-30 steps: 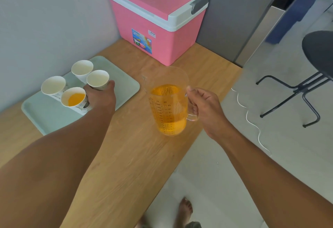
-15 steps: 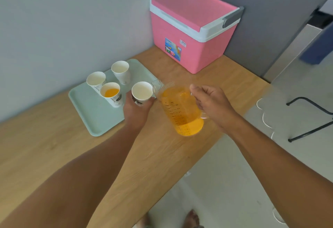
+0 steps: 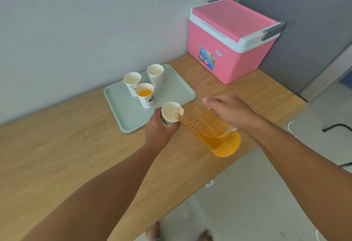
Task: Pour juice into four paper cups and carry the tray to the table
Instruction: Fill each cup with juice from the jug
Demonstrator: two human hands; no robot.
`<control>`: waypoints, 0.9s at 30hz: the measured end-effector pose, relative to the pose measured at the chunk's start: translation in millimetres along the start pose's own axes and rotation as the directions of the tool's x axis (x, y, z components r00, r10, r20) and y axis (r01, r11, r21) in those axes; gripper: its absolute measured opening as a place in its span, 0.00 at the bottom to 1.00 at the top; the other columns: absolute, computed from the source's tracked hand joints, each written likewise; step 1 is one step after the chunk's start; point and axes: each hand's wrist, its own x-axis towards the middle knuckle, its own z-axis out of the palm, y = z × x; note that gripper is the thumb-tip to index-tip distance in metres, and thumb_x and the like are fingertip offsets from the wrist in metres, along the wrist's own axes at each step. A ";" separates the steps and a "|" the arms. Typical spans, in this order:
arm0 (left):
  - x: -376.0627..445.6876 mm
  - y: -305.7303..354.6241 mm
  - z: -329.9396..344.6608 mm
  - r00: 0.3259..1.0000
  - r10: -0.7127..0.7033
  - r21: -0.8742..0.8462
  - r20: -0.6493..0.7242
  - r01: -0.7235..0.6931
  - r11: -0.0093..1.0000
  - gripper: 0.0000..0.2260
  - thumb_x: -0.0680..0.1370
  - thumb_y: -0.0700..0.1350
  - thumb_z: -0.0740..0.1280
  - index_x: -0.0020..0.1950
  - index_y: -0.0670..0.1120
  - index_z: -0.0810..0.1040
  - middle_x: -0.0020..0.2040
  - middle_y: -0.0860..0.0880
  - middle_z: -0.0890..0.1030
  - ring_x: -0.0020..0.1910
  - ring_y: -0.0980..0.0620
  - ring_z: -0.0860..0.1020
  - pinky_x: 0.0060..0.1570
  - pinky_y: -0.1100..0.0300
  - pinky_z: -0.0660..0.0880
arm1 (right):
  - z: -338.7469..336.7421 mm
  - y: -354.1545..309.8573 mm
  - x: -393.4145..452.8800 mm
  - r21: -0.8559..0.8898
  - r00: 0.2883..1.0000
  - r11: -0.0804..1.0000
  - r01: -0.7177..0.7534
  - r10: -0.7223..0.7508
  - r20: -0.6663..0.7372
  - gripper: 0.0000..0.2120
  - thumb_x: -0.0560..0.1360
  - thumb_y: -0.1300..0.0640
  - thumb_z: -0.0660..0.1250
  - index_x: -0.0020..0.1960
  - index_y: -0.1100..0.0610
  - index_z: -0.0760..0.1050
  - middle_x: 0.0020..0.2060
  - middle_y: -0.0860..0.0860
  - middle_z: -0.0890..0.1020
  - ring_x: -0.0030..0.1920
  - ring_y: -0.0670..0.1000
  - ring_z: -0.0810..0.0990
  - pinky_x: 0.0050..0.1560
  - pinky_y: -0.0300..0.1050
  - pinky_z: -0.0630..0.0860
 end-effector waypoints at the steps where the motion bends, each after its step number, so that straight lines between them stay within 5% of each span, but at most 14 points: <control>1: -1.4 -0.5 0.7 1.000 0.005 0.013 0.016 -0.006 1.000 0.32 0.68 0.62 0.79 0.68 0.55 0.72 0.58 0.59 0.80 0.56 0.55 0.79 0.52 0.54 0.79 | -0.2 -0.1 -1.8 -0.003 1.000 1.000 -0.007 0.007 0.002 0.23 0.79 0.34 0.64 0.37 0.52 0.67 0.33 0.50 0.67 0.32 0.49 0.65 0.39 0.48 0.64; 17: -12.3 12.9 52.8 0.978 0.122 -0.021 0.167 -0.121 0.992 0.32 0.66 0.62 0.79 0.66 0.57 0.74 0.57 0.59 0.81 0.54 0.56 0.80 0.50 0.51 0.81 | -48.3 25.0 -43.4 -0.042 0.980 0.981 -0.188 0.185 -0.068 0.24 0.76 0.33 0.65 0.39 0.52 0.65 0.33 0.50 0.67 0.33 0.51 0.65 0.39 0.50 0.64; 27: -22.7 48.7 100.2 0.935 0.198 -0.063 0.293 -0.188 0.980 0.27 0.68 0.60 0.80 0.61 0.63 0.71 0.54 0.62 0.80 0.50 0.62 0.79 0.43 0.65 0.74 | -90.9 61.3 -77.5 -0.011 0.950 0.961 -0.276 0.271 -0.158 0.24 0.77 0.32 0.65 0.38 0.50 0.67 0.28 0.46 0.66 0.31 0.50 0.64 0.40 0.50 0.64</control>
